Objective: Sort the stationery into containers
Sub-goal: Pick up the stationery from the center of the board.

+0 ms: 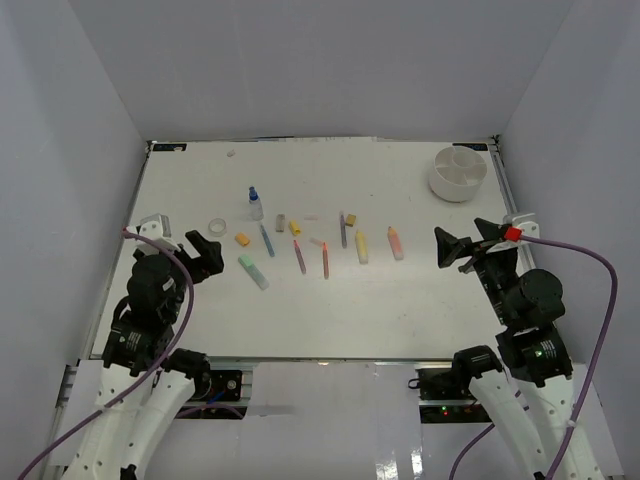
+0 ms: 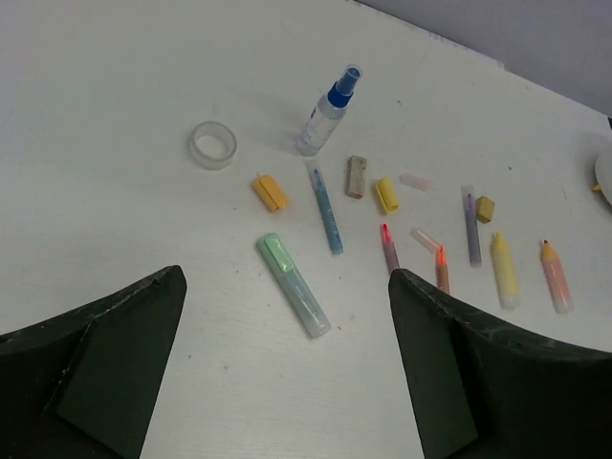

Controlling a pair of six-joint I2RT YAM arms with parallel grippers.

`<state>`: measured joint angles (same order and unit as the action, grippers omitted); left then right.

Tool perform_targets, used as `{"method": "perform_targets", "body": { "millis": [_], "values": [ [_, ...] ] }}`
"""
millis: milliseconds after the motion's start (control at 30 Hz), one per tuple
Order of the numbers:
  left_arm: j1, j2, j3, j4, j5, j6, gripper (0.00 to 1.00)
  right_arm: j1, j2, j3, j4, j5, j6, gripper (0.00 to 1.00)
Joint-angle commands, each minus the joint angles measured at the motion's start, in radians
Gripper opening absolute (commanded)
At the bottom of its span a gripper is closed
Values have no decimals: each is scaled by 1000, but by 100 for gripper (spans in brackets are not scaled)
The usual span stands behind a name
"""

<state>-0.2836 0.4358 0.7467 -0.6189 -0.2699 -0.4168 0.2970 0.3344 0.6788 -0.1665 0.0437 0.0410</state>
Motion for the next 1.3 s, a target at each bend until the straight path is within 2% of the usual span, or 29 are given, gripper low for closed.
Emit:
{"method": "perform_targets", "body": {
  "millis": [0, 133, 433, 600, 800, 1033, 1267],
  "values": [
    [-2, 49, 16, 7, 8, -25, 98, 5, 35, 44, -26, 25, 30, 90],
    [-2, 165, 29, 5, -18, -36, 98, 5, 87, 47, -44, 45, 72, 90],
    [15, 449, 97, 80, -64, -34, 98, 7, 204, 51, -122, -64, 140, 90],
    [216, 686, 178, 151, 104, -37, 98, 7, 242, 41, -137, -103, 160, 90],
    [282, 929, 330, 162, 100, -50, 98, 5, 247, 36, -130, -126, 160, 90],
    [319, 1197, 448, 147, 103, -36, 89, 5, 207, 11, -116, -127, 149, 90],
    [325, 1325, 499, 142, 80, -40, 76, 7, 180, -15, -100, -116, 145, 90]
  ]
}}
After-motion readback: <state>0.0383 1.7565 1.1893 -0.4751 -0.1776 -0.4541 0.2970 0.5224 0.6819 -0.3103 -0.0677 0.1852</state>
